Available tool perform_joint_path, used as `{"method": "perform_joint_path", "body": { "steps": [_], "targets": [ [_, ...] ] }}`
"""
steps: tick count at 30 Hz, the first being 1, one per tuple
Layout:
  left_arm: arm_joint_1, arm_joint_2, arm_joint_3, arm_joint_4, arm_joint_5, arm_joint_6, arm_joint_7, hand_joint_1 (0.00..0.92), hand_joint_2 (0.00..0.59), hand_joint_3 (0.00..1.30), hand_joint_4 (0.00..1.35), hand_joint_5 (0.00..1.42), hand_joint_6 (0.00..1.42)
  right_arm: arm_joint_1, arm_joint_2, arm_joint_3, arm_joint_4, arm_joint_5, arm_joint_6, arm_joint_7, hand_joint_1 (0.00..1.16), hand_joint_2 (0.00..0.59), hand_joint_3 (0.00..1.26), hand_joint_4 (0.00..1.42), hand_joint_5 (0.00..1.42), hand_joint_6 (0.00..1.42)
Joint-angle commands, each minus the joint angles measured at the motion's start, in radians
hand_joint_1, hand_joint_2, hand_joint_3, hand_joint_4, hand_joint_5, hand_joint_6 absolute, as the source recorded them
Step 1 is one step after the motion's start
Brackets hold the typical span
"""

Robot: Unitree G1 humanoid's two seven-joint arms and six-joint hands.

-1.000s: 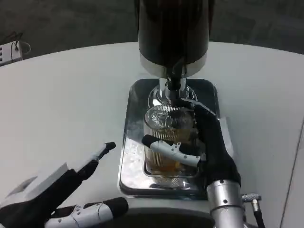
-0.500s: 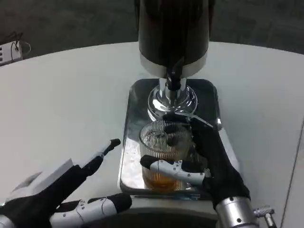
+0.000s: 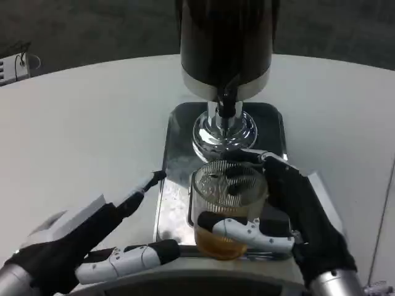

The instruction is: Grasp the cup under the faucet to collect the drink, then remove the cup.

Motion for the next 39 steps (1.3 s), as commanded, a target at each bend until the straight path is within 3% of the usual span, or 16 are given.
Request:
{"method": "perform_joint_path", "body": {
  "steps": [1, 9, 13, 24, 31, 39],
  "targets": [
    [-0.028, 0.013, -0.026, 0.021, 0.021, -0.027, 0.005, 0.000, 0.059, 0.00, 0.00, 0.00, 0.06, 0.057, -0.023, -0.029, -0.141, 0.045, 0.017, 0.043, 0.99, 0.214, 0.86, 1.11, 1.32, 1.36],
    [-0.071, 0.010, -0.051, 0.038, 0.039, -0.051, 0.006, 0.000, 0.059, 0.00, 0.00, 0.00, 0.06, 0.117, -0.102, -0.102, -0.293, 0.084, 0.038, 0.121, 0.99, 0.216, 0.86, 1.12, 1.33, 1.37],
    [-0.084, 0.007, -0.066, 0.027, 0.050, -0.059, 0.005, 0.000, 0.059, 0.00, 0.00, 0.00, 0.06, 0.124, -0.149, -0.160, -0.361, 0.112, 0.052, 0.157, 0.99, 0.217, 0.87, 1.12, 1.33, 1.37],
    [-0.045, 0.021, -0.089, -0.071, 0.111, -0.083, -0.003, 0.000, 0.060, 0.00, 0.00, 0.00, 0.03, 0.125, -0.257, -0.276, -0.477, 0.167, 0.089, 0.240, 0.99, 0.217, 0.88, 1.12, 1.33, 1.37],
    [-0.007, 0.023, -0.081, -0.133, 0.179, -0.094, 0.002, 0.000, 0.060, 0.00, 0.00, 0.00, 0.00, 0.135, -0.296, -0.303, -0.523, 0.180, 0.088, 0.274, 0.99, 0.217, 0.88, 1.12, 1.33, 1.37],
    [0.018, 0.027, -0.077, -0.172, 0.241, -0.085, 0.000, 0.000, 0.060, 0.00, 0.00, 0.00, 0.00, 0.166, -0.303, -0.295, -0.573, 0.186, 0.092, 0.291, 0.99, 0.215, 0.88, 1.12, 1.33, 1.37]
  ]
}}
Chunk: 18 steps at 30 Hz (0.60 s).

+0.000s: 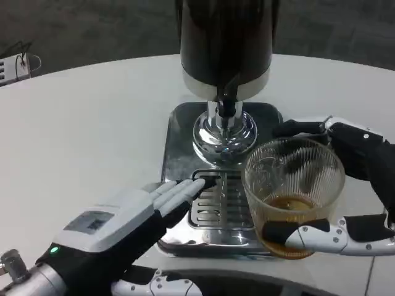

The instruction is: Grasp the cup under the faucet to collect the drink, then remove the cup.

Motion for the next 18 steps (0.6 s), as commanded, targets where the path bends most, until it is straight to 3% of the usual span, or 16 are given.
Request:
{"method": "perform_joint_path", "body": {
  "steps": [1, 18],
  "targets": [
    [0.026, 0.013, 0.000, -0.029, 0.045, 0.003, -0.001, 0.000, 0.060, 0.00, 0.00, 0.00, 0.00, 0.026, -0.002, 0.000, -0.063, 0.028, -0.008, 0.009, 0.99, 0.215, 0.88, 1.12, 1.33, 1.37],
    [0.032, 0.016, 0.015, -0.053, 0.055, 0.045, -0.005, 0.000, 0.059, 0.00, 0.00, 0.00, 0.00, 0.103, -0.002, -0.016, -0.127, 0.040, -0.005, 0.012, 0.97, 0.224, 0.89, 1.12, 1.33, 1.37]
  ]
}}
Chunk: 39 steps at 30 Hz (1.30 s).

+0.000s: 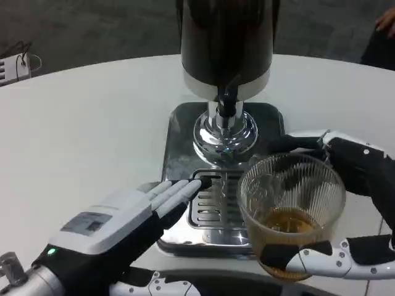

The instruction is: Grasp the cup under the faucet to collect the drink, then remove the cup.

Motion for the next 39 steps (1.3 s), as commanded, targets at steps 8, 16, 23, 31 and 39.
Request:
{"method": "perform_joint_path", "body": {
  "steps": [8, 16, 23, 31, 39],
  "targets": [
    [0.016, 0.017, 0.010, -0.027, 0.015, 0.026, -0.009, 0.000, 0.059, 0.00, 0.00, 0.00, 0.00, 0.024, 0.003, -0.026, -0.056, 0.031, -0.009, 0.001, 0.97, 0.224, 0.89, 1.13, 1.33, 1.37],
    [0.015, 0.019, 0.003, -0.032, 0.012, 0.037, -0.016, 0.000, 0.059, 0.00, 0.00, 0.00, 0.00, 0.045, 0.004, -0.030, -0.068, 0.035, -0.013, 0.001, 0.97, 0.224, 0.89, 1.13, 1.33, 1.37],
    [0.018, 0.020, 0.004, -0.034, 0.008, 0.048, -0.018, 0.000, 0.059, 0.00, 0.00, 0.00, 0.00, 0.045, 0.005, -0.032, -0.068, 0.038, -0.011, -0.002, 0.97, 0.224, 0.90, 1.13, 1.33, 1.37],
    [0.015, 0.018, 0.003, -0.035, 0.007, 0.056, -0.022, 0.000, 0.059, 0.00, 0.00, 0.00, 0.00, 0.042, 0.004, -0.035, -0.065, 0.040, -0.010, -0.002, 0.97, 0.224, 0.90, 1.13, 1.34, 1.37],
    [0.013, 0.020, 0.003, -0.034, 0.002, 0.063, -0.025, 0.000, 0.059, 0.00, 0.00, 0.00, 0.00, 0.035, 0.003, -0.037, -0.063, 0.040, -0.008, -0.002, 0.97, 0.224, 0.90, 1.13, 1.34, 1.37]
  ]
}}
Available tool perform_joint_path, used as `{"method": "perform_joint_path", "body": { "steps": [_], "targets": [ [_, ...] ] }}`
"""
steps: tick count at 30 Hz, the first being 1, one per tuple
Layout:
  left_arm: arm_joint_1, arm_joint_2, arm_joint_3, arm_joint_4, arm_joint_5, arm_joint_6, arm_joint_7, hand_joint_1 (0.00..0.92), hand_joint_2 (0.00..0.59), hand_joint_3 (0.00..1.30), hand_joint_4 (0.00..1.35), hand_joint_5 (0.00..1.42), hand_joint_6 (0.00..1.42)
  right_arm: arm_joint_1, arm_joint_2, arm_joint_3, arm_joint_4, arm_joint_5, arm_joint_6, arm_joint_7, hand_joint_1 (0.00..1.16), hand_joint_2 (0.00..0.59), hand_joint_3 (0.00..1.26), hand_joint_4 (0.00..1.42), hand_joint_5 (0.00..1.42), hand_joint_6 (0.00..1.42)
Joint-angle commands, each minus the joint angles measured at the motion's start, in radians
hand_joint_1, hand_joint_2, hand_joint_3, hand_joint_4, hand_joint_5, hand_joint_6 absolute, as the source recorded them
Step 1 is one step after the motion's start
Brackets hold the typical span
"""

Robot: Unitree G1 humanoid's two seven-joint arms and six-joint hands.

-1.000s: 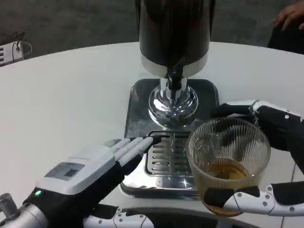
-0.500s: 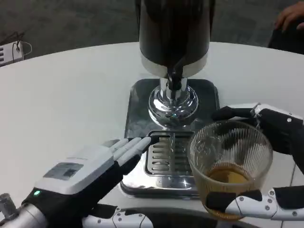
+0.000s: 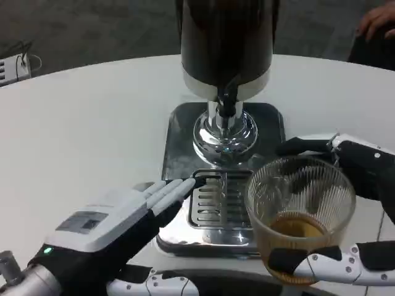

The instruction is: Grasp the cup under the faucet to collect the drink, then remove the cup.

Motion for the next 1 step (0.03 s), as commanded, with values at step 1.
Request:
{"method": "perform_joint_path", "body": {
  "steps": [1],
  "targets": [
    [0.008, 0.012, 0.001, -0.008, 0.003, 0.008, -0.016, 0.000, 0.059, 0.00, 0.00, 0.00, 0.00, -0.009, 0.003, -0.008, -0.028, 0.021, -0.007, -0.003, 0.97, 0.224, 0.90, 1.13, 1.34, 1.37]
  ]
}}
